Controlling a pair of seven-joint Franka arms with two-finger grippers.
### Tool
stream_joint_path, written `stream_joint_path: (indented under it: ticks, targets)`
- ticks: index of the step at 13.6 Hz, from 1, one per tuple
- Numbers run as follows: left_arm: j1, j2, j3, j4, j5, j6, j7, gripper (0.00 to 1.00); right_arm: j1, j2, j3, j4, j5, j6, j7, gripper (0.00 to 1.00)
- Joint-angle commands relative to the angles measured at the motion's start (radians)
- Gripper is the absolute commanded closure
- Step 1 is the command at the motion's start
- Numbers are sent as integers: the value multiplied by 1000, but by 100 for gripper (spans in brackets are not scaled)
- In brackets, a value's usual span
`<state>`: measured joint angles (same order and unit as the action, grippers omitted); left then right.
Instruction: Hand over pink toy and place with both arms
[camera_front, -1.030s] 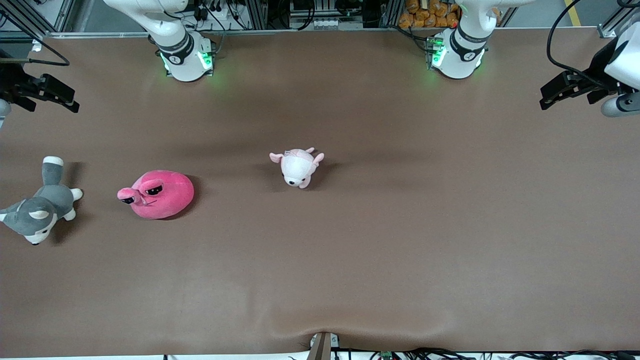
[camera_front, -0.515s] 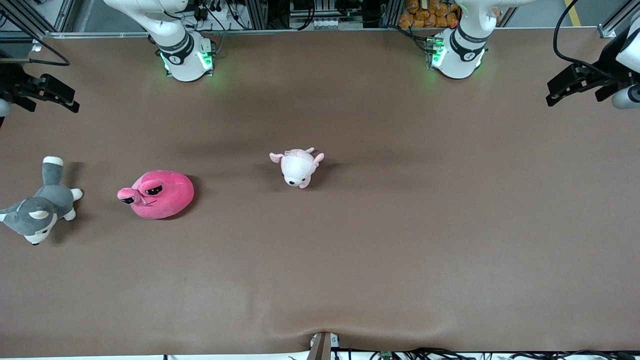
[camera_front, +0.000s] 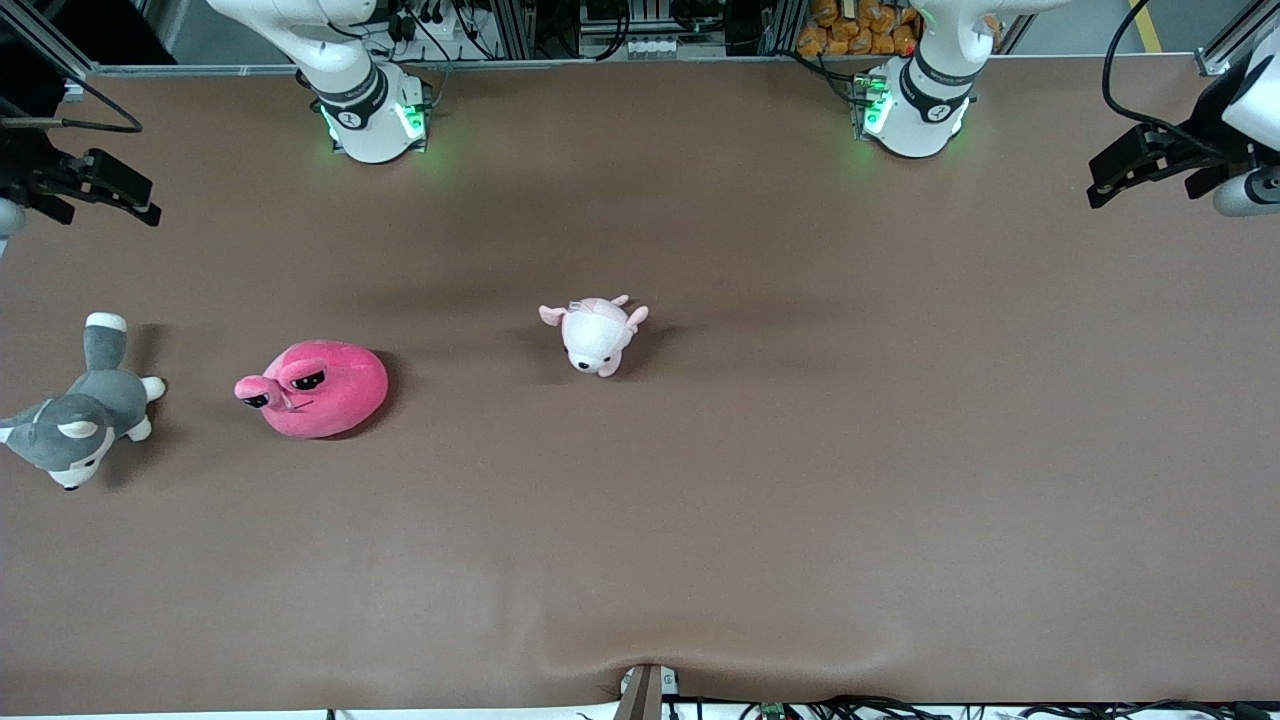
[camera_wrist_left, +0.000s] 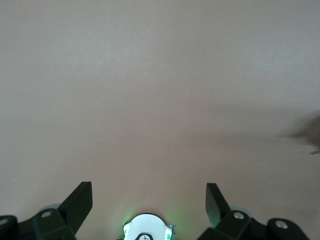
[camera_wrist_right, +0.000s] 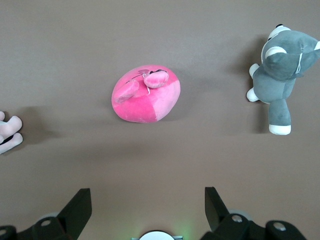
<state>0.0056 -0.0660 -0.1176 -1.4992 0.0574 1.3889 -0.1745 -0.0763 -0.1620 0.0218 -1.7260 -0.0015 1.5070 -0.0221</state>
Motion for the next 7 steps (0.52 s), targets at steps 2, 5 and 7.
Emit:
stream_joint_path:
  ticks: [2, 5, 7]
  targets:
    - [16, -3, 7, 10, -7, -28, 33, 0, 9, -1, -2, 0, -18, 1, 11, 0]
    - [13, 0, 7, 11, -4, -28, 55, 0, 7, 6, -2, 2, -18, 1, 10, 0]
    - [14, 0, 7, 11, -2, -28, 56, 0, 10, 10, -2, 2, -18, 2, 11, 0]
